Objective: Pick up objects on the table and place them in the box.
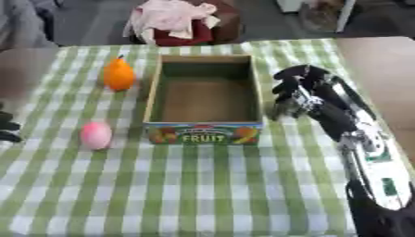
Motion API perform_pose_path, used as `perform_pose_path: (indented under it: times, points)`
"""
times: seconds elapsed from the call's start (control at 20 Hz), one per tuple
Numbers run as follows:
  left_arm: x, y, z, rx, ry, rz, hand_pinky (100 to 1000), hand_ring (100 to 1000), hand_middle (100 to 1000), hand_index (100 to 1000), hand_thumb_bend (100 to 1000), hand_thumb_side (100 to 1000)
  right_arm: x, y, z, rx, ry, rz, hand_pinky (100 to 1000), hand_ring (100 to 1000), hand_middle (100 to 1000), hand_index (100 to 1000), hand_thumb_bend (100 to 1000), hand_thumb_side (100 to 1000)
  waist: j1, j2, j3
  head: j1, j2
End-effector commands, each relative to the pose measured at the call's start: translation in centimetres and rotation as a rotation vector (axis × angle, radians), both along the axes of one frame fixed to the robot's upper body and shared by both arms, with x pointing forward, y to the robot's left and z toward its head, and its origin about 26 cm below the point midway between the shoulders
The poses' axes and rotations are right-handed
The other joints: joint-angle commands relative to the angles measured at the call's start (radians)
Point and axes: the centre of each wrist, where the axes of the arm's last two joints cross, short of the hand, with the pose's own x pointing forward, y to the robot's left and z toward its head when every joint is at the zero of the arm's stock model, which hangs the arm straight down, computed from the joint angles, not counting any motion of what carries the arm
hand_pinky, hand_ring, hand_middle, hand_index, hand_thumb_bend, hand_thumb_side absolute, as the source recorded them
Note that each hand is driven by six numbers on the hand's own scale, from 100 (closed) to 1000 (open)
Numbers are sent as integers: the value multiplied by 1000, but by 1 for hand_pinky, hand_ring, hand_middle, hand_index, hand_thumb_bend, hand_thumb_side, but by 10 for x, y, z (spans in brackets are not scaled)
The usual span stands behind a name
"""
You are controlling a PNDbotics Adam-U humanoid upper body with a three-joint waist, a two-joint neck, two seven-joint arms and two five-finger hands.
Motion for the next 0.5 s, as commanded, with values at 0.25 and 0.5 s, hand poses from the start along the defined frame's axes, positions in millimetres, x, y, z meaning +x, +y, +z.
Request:
perform_pose_path:
  times: [0.25, 0.5]
  points:
    - [13, 16, 24, 300, -17, -45, 571, 644, 621, 774, 100, 673, 1, -1, 8, -15, -24, 8, 580, 643, 677, 699, 214, 461, 3, -12, -11, 2, 4]
    - [29, 18, 18, 446, 33, -57, 586, 656, 633, 784, 100, 639, 1, 0, 8, -15, -22, 13, 579, 643, 678, 699, 214, 461, 3, -15, -16, 6, 4]
